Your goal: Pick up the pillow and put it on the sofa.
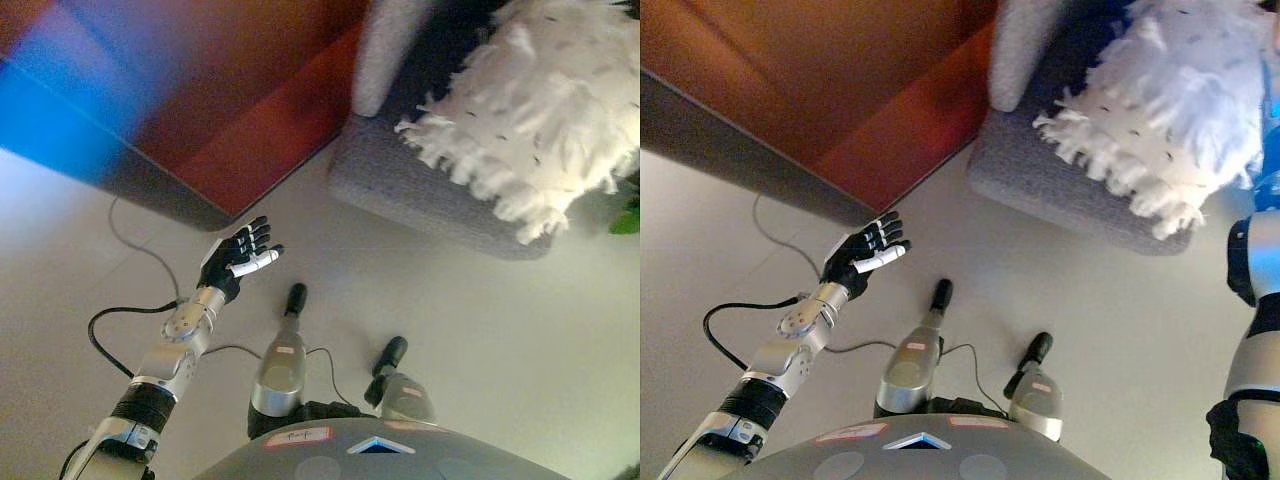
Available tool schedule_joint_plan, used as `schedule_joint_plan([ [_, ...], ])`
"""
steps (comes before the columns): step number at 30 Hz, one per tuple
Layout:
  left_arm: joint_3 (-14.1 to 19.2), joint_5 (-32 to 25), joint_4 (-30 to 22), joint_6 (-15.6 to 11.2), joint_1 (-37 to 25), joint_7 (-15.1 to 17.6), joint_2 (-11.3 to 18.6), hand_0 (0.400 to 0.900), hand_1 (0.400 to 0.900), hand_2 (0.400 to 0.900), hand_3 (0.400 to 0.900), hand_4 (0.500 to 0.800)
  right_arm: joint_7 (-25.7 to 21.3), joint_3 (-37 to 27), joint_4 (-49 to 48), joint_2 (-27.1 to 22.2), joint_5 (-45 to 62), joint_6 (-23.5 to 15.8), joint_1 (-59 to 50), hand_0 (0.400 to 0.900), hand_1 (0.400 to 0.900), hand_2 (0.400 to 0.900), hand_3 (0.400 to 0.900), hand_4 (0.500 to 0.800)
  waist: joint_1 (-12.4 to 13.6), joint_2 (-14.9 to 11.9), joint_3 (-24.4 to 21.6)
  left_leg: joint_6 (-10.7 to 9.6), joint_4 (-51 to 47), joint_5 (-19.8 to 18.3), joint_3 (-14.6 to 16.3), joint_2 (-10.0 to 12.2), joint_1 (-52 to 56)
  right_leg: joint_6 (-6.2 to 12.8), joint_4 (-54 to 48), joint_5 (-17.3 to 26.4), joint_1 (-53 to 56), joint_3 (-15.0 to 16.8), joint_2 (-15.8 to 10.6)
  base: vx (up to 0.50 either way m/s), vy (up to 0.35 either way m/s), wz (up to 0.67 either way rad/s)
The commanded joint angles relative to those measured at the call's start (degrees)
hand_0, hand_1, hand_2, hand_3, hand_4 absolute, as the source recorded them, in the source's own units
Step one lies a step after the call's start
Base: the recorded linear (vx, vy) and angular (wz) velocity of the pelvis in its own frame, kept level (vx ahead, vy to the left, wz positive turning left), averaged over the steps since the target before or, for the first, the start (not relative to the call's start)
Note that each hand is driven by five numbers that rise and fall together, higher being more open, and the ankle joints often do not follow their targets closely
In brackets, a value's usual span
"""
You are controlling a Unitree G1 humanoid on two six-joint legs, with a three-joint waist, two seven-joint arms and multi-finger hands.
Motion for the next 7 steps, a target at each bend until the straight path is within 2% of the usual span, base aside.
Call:
schedule_joint_plan([
  [1,2.4,2.1,-0.6,-3.4,-1.5,0.9,-2.1,0.900,0.900,0.900,0.900,0.800,-2.6,-2.8,-12.0,-0.9,3.1,-6.5,5.9,0.900,0.900,0.900,0.900,0.800,-3.1,-2.4,-5.6,0.0,3.5,-7.4,2.2,0.7,4.2,1.78,1.7,3.7,-1.3,3.5,-2.7,0.02,0.097,-0.57],
  [3,3.3,2.9,0.9,-3.4,-1.3,0.8,-2.8,0.900,0.900,0.900,0.900,0.800,-0.9,-7.1,-18.0,0.9,1.7,-6.5,15.0,0.900,0.900,0.900,0.900,0.800,-4.2,-2.9,-6.3,0.4,4.0,-8.5,3.8,0.6,5.7,2.01,1.9,3.6,-1.0,4.8,-2.9,0.02,0.092,-0.50],
  [7,5.3,5.5,1.8,-3.4,-1.0,1.7,-4.9,0.900,0.900,0.900,0.900,0.800,1.7,-16.3,-30.1,9.3,2.2,-7.5,33.8,0.900,0.900,0.900,0.900,0.800,-6.5,-3.3,-8.2,1.1,4.0,-9.9,6.1,0.8,8.6,2.22,2.1,3.5,0.1,6.4,-3.1,0.04,0.064,-0.36],
])
